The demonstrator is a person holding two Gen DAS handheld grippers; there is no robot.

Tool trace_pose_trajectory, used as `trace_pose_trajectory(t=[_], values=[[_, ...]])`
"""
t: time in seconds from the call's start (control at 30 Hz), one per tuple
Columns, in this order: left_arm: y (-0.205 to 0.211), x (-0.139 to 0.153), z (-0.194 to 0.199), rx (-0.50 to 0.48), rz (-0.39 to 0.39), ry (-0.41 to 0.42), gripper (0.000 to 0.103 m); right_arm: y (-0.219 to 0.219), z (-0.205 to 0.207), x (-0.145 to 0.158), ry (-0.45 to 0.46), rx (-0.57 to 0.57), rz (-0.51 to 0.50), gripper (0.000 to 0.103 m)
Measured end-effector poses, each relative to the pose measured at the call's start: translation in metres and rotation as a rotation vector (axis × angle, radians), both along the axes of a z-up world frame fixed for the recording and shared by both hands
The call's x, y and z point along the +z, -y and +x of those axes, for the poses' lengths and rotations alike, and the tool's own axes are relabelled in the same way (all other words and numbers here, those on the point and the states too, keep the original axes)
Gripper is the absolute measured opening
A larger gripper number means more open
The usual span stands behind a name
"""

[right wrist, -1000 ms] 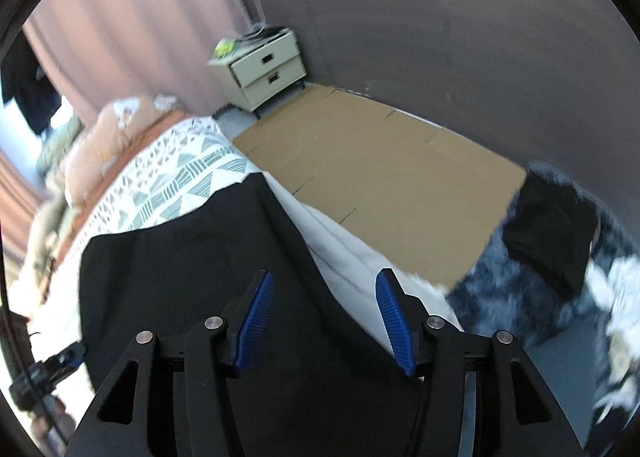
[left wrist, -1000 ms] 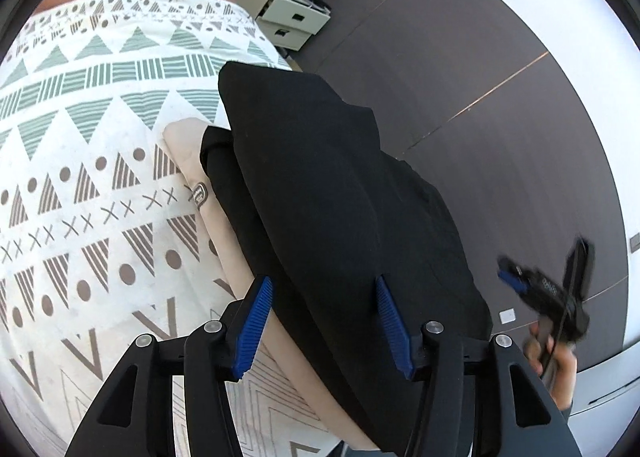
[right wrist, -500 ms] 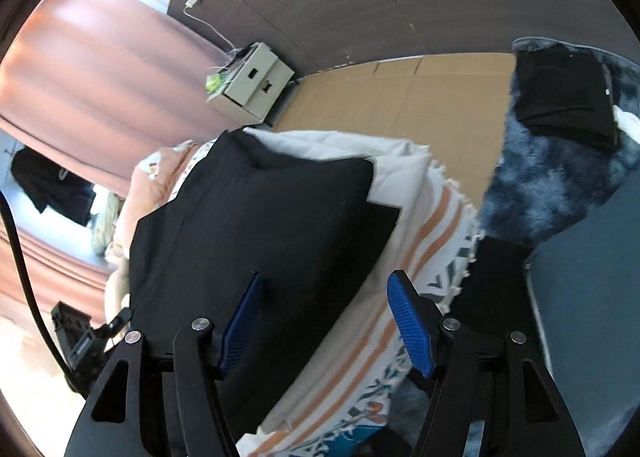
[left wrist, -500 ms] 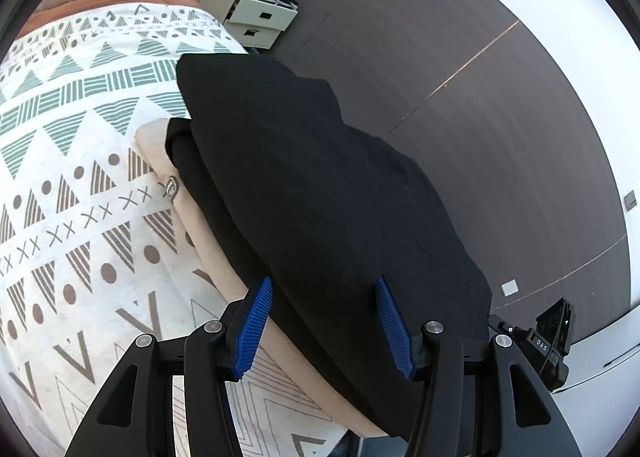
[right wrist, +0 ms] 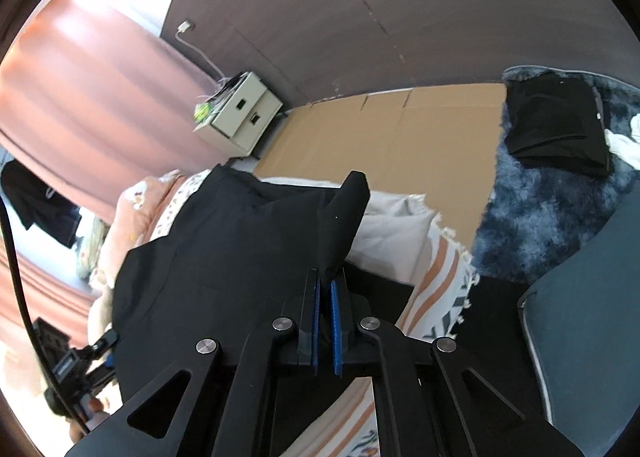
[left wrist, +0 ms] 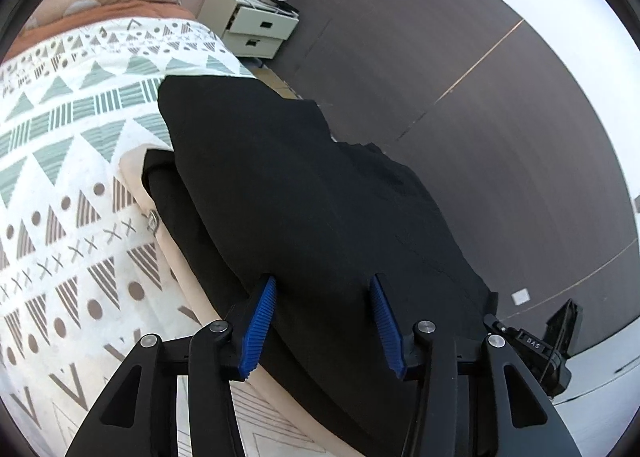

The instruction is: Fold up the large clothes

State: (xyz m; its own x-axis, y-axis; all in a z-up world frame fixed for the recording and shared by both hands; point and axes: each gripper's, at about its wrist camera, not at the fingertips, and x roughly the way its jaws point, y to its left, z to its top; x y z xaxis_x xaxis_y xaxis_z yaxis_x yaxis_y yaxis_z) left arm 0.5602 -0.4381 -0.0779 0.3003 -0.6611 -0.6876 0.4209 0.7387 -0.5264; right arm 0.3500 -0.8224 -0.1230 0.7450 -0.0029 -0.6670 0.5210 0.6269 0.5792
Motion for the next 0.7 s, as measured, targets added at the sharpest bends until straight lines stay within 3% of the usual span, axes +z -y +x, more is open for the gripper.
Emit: trace_pose_trajectory(t=[0.17, 0.3, 0.33, 0.4, 0.47, 0.63, 0.7], values=[[-0.01, 0.003, 0.001, -0.003, -0.009, -0.042, 0.062, -0.003, -0.001, 0.0, -0.034, -0.009, -0.012, 0.006], [-0.038, 0.015, -0.005, 0.04, -0.05, -0.062, 0.082, -0.006, -0.012, 0.017, -0.074, -0.02, -0.054, 0.021], [-0.043, 0.021, -0.009, 0.045, -0.055, -0.051, 0.087, -0.007, -0.015, 0.021, -0.07, -0.015, -0.057, 0.025], [-0.053, 0.028, -0.014, 0.053, -0.063, -0.039, 0.089, -0.01, -0.025, 0.029, -0.07, -0.019, -0.06, 0.06], [-0.064, 0.037, -0.018, 0.059, -0.078, -0.037, 0.09, -0.014, -0.034, 0.036, -0.065, -0.021, -0.07, 0.066], [-0.091, 0.063, -0.04, 0.057, -0.085, 0.005, 0.09, -0.035, -0.057, 0.057, -0.087, -0.002, -0.101, 0.068], [-0.099, 0.074, -0.052, 0.052, -0.079, 0.032, 0.094, -0.047, -0.066, 0.069, -0.088, 0.009, -0.112, 0.085]])
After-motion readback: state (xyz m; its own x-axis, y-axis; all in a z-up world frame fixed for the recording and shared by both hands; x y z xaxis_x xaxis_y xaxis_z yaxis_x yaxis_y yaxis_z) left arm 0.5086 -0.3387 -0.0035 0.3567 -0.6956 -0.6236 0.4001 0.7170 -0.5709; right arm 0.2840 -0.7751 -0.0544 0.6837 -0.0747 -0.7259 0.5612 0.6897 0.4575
